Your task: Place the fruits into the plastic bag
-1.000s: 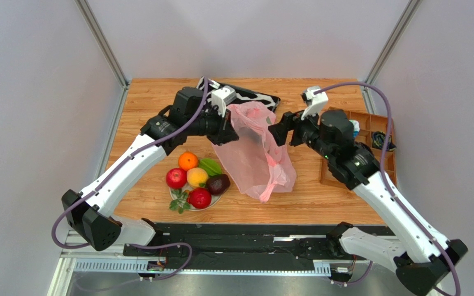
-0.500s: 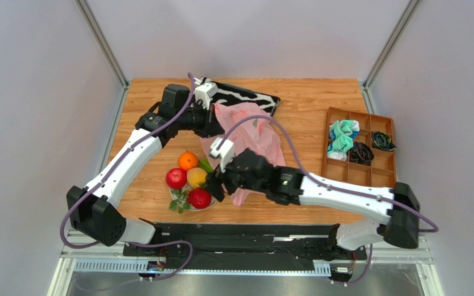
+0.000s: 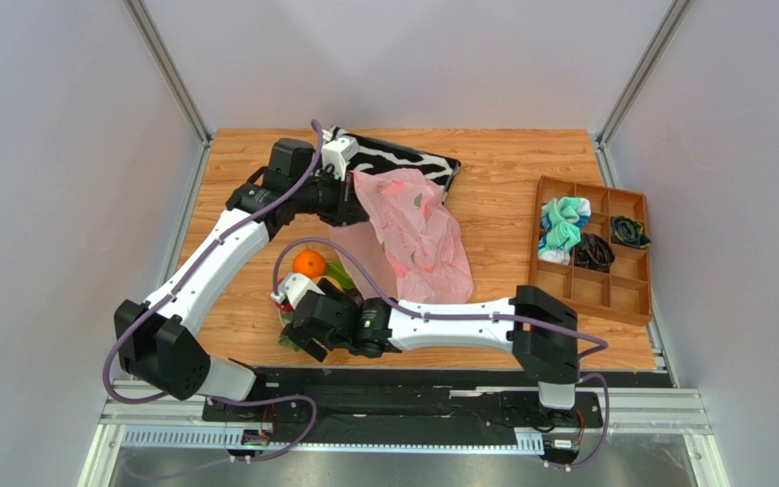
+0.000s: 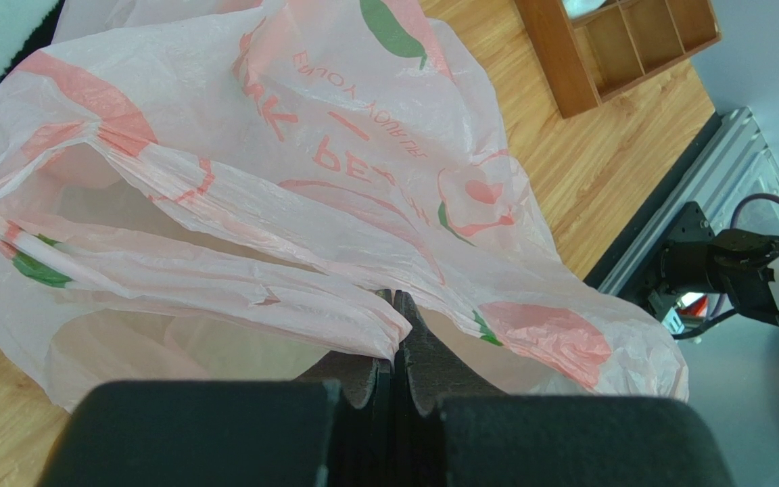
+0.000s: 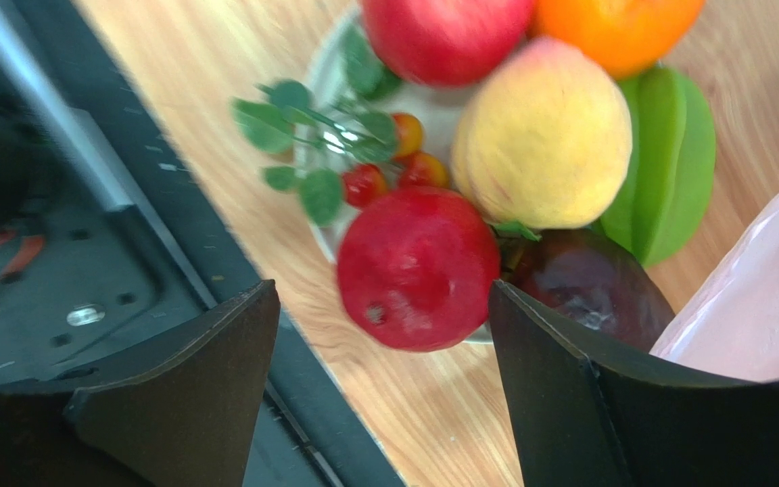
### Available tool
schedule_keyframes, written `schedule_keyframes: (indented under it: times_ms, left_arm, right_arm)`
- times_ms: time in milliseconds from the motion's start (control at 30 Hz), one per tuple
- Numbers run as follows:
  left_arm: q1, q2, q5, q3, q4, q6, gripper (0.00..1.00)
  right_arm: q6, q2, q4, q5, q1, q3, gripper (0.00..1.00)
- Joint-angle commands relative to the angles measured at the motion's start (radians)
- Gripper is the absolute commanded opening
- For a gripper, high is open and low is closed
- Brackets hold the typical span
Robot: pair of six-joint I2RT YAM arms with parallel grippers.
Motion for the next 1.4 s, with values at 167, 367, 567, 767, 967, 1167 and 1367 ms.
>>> schedule_keyframes:
  times_ms: [167,367,567,767,967,1167,1367]
  left_arm:
    - [0.0,-0.024,0.017,0.011,-0.011,0.006,0.0]
    - [0.0,-0.033,0.012,0.009,-0.014,0.008,0.0]
    - [0.0,-0.035,0.017,0.011,-0.014,0.006,0.0]
    - [0.0,-0.035,0.023,0.009,-0.014,0.003,0.0]
    - [0.0,-0.03,0.029,0.008,-0.011,-0.001,0.0]
    - [0.0,-0.028,0.031,0.008,-0.012,-0.001,0.0]
    - [-0.002,-0.027,0.035,0.008,-0.011,-0.001,0.0]
  right_arm:
    - [0.039,0.108,-0.073,0.182,0.032,0.098,0.81]
    - [0.033,0.131,-0.073,0.192,0.04,0.109,0.82]
    - [0.037,0.172,-0.125,0.227,0.041,0.145,0.82]
    - [0.045,0.201,-0.145,0.252,0.04,0.156,0.83]
    - [0.037,0.22,-0.143,0.253,0.04,0.161,0.83]
    - [0.031,0.214,-0.134,0.25,0.04,0.15,0.71]
    - [0.026,0.197,-0.107,0.226,0.04,0.13,0.55]
